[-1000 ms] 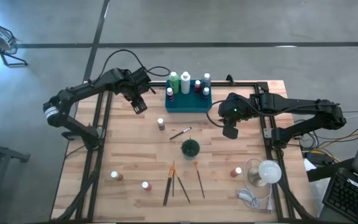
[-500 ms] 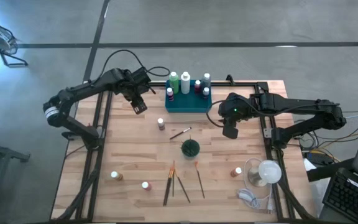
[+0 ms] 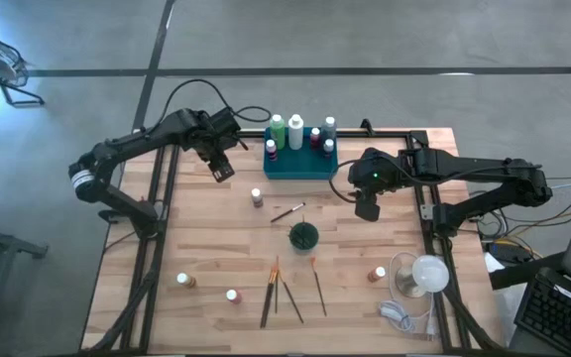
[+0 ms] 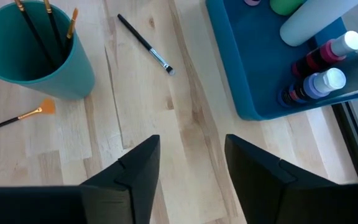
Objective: Pick & Place Paint Supplies
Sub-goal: Put the black blue paint bottle into the blue bin
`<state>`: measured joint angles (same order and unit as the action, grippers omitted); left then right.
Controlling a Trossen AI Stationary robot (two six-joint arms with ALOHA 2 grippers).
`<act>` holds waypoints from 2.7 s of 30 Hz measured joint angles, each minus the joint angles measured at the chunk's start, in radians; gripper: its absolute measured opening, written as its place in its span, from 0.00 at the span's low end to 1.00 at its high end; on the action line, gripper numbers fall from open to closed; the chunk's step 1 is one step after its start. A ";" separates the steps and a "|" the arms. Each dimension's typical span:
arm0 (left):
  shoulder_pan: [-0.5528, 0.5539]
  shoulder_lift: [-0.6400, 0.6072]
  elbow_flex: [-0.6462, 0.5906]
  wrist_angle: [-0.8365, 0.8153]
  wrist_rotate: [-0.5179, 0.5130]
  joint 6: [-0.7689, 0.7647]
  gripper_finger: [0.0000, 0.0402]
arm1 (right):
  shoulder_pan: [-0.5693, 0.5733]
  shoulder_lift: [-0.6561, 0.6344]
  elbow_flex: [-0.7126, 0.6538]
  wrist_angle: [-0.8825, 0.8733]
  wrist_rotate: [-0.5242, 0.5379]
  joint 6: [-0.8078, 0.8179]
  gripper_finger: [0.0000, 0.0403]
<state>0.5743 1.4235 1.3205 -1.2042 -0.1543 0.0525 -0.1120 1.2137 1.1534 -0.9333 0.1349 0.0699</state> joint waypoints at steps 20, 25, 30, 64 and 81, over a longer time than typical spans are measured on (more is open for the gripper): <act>-0.045 0.298 0.334 0.002 0.059 0.087 0.31 | 0.000 0.000 0.000 -0.072 0.026 0.040 0.47; -0.061 0.390 0.473 -0.031 0.058 0.127 0.31 | 0.000 -0.009 0.000 -0.187 0.109 0.091 0.44; -0.065 0.439 0.557 -0.034 0.060 0.157 0.31 | -0.011 -0.029 -0.002 -0.227 0.179 0.106 0.43; -0.063 0.565 0.761 -0.150 0.094 0.244 0.31 | -0.570 -0.034 -0.116 0.065 -0.202 -0.370 0.32; -0.057 0.681 0.787 -0.161 0.092 0.262 0.31 | -0.600 -0.034 -0.117 0.078 -0.223 -0.385 0.26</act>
<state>0.5171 2.1042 2.1071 -1.3653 -0.0618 0.3149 -0.7120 1.1797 1.0367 -0.8555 -0.0879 -0.3149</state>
